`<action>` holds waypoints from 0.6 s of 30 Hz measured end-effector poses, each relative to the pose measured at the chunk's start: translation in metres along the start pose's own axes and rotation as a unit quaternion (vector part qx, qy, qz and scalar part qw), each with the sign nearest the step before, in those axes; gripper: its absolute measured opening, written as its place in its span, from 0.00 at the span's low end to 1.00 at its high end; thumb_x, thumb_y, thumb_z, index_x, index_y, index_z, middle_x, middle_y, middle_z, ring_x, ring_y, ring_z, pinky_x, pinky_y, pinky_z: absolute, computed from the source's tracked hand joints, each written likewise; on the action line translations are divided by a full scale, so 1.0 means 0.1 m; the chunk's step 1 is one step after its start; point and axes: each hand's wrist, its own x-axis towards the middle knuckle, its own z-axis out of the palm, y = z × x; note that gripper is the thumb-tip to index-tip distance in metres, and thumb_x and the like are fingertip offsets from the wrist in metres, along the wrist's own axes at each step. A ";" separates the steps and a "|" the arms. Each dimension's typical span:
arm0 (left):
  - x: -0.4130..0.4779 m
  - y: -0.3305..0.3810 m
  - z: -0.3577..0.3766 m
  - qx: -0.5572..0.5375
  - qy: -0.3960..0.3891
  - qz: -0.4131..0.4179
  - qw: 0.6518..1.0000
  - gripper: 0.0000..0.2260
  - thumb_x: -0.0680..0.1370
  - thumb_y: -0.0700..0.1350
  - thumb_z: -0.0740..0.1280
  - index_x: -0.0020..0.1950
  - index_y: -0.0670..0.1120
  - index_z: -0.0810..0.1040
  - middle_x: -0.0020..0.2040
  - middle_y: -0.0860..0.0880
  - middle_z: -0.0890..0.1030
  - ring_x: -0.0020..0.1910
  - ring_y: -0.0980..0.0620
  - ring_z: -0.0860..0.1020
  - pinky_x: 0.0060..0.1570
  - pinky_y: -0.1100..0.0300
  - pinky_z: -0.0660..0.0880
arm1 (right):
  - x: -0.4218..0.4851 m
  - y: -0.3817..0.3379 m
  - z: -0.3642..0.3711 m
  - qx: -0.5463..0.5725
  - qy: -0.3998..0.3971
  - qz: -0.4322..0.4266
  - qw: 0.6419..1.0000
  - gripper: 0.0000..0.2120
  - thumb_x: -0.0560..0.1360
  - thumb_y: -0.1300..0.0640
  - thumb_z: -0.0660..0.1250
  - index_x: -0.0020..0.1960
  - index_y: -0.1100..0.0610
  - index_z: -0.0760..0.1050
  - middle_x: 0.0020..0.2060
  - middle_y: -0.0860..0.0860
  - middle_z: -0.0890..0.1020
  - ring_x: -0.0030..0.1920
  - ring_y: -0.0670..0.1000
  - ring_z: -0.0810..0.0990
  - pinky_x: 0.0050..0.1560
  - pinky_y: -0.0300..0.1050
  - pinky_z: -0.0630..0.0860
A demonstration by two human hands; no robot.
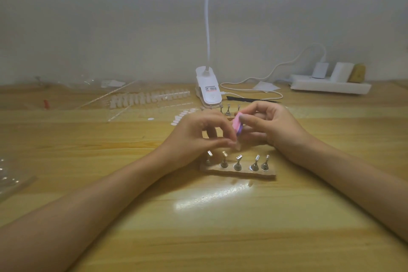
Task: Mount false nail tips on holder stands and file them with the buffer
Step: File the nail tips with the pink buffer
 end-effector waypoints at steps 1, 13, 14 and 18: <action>0.01 -0.02 -0.01 -0.011 0.029 -0.005 1.000 0.03 0.72 0.40 0.75 0.40 0.46 0.83 0.40 0.53 0.81 0.36 0.59 0.75 0.37 0.67 0.71 | 0.00 0.00 0.00 0.004 -0.007 0.003 1.000 0.12 0.71 0.57 0.73 0.50 0.63 0.78 0.43 0.59 0.87 0.42 0.56 0.87 0.41 0.46 0.84; 0.00 -0.03 -0.03 -0.012 0.052 -0.053 0.997 0.05 0.72 0.40 0.76 0.40 0.50 0.83 0.38 0.59 0.81 0.33 0.61 0.74 0.36 0.69 0.70 | -0.03 -0.01 0.02 -0.017 -0.037 -0.002 0.999 0.12 0.71 0.56 0.74 0.50 0.61 0.79 0.45 0.60 0.86 0.45 0.58 0.87 0.42 0.44 0.83; 0.00 -0.01 -0.03 -0.017 0.039 -0.052 0.998 0.05 0.72 0.40 0.75 0.40 0.50 0.83 0.38 0.59 0.81 0.33 0.61 0.74 0.36 0.69 0.70 | -0.03 0.00 0.01 -0.017 -0.032 -0.003 0.999 0.12 0.71 0.56 0.73 0.50 0.62 0.78 0.44 0.60 0.87 0.45 0.58 0.87 0.41 0.44 0.83; 0.00 0.01 -0.03 -0.022 0.057 -0.045 0.997 0.04 0.72 0.41 0.76 0.40 0.49 0.83 0.39 0.57 0.82 0.35 0.62 0.75 0.37 0.70 0.70 | -0.02 -0.01 0.00 -0.008 -0.017 -0.004 1.000 0.12 0.72 0.57 0.72 0.51 0.63 0.76 0.44 0.60 0.86 0.46 0.60 0.87 0.45 0.49 0.84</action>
